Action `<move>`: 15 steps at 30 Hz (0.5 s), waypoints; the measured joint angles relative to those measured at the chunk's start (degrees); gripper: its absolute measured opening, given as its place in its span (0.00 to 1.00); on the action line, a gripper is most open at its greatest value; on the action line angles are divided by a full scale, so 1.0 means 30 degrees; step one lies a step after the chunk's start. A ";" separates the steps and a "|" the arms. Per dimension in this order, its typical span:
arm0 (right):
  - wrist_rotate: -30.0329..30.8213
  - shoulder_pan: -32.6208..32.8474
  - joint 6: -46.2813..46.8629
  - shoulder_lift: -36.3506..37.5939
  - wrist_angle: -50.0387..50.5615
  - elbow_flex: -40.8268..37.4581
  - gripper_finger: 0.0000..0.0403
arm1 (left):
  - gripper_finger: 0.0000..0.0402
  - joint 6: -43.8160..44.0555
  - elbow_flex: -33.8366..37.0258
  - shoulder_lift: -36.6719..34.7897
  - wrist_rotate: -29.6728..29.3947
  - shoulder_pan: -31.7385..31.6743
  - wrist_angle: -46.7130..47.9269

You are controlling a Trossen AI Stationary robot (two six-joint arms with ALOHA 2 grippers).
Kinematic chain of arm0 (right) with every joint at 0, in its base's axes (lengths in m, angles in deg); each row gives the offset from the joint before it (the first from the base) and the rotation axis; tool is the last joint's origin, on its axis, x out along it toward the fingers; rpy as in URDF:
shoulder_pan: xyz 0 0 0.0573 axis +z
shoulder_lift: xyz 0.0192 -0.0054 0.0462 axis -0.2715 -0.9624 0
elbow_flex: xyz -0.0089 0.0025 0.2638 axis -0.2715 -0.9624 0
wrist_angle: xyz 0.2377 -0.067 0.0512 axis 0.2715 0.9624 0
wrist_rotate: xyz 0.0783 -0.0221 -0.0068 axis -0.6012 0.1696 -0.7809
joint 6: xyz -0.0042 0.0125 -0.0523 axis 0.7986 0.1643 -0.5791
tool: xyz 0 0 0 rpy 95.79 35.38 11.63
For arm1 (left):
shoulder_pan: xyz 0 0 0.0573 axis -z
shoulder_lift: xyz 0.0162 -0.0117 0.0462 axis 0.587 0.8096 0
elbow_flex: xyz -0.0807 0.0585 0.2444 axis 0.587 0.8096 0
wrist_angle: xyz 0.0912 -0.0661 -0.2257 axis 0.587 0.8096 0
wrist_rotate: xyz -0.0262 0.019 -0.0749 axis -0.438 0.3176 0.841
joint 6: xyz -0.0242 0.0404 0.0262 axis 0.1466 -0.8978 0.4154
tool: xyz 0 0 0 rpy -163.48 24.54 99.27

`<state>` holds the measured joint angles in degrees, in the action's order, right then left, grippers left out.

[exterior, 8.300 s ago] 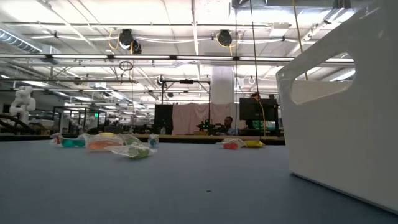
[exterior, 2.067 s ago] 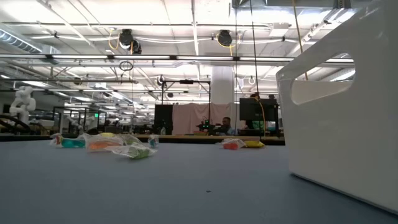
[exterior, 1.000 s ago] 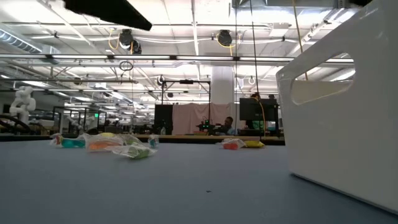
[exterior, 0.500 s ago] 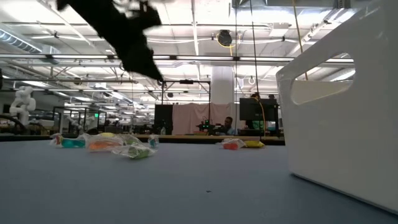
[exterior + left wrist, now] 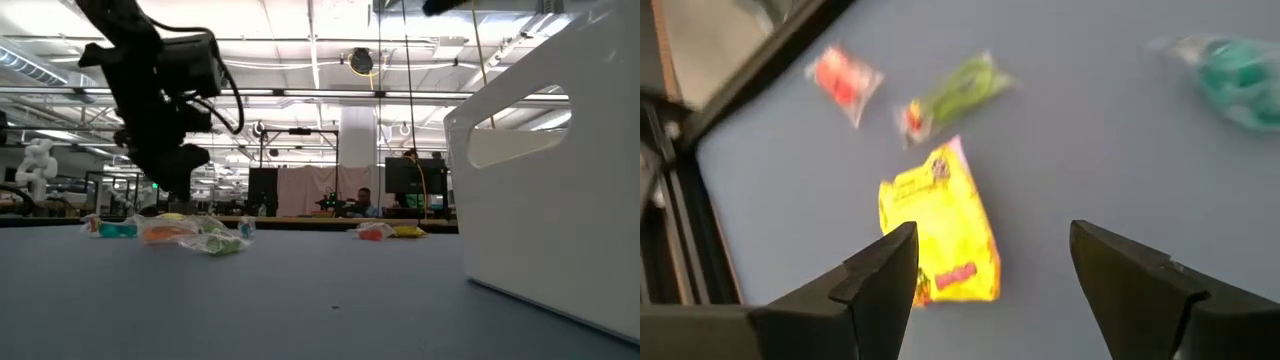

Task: Sort candy
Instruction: Put the yellow candy into the white bin

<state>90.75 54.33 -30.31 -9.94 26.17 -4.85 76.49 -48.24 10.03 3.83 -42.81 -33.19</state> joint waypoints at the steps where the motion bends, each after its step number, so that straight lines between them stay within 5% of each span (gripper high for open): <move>1: -0.0013 -0.0274 -0.0012 0.0000 -0.0032 -0.0160 0.34 | 0.66 0.0485 0.0202 0.0000 0.0004 -0.0010 -0.0070; 15: -0.0017 -0.1505 -0.0128 -0.0007 -0.2387 -0.0479 0.34 | 0.66 0.1812 0.0587 0.0830 -0.0002 -0.0082 -0.0939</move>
<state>90.70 49.82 -30.69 -9.96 19.00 -6.29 81.92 -46.48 12.52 3.82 -43.06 -36.01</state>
